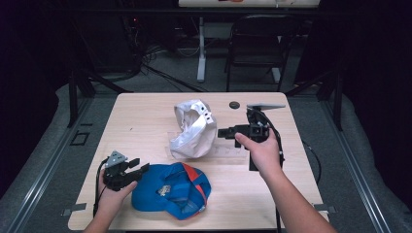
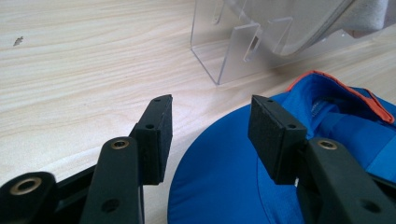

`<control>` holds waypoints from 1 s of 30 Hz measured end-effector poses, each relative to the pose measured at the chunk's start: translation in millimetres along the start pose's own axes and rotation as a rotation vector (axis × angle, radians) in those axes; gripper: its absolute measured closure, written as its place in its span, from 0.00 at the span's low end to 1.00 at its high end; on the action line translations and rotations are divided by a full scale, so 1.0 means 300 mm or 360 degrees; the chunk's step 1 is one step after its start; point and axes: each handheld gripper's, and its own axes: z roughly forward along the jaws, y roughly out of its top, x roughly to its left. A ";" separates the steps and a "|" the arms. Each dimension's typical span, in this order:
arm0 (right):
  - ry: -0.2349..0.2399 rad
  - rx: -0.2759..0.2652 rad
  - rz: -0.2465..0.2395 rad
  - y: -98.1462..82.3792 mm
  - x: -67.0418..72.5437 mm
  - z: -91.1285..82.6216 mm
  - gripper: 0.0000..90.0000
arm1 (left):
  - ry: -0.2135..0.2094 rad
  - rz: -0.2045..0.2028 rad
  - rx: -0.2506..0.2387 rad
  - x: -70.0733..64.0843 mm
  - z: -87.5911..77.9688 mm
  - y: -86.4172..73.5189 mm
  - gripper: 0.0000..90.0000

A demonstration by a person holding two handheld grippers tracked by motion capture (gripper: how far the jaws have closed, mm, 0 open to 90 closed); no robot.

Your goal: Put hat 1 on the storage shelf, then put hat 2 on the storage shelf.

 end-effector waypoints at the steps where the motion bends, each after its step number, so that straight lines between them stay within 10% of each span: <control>1: 0.0010 -0.0007 -0.0004 -0.018 -0.009 -0.002 0.64 | -0.0003 -0.0002 0.0008 0.003 -0.001 -0.001 0.57; 30: -0.0036 0.0037 -0.0150 -0.362 -0.158 0.133 0.63 | 0.0039 -0.0077 -0.0014 0.041 0.012 -0.007 0.53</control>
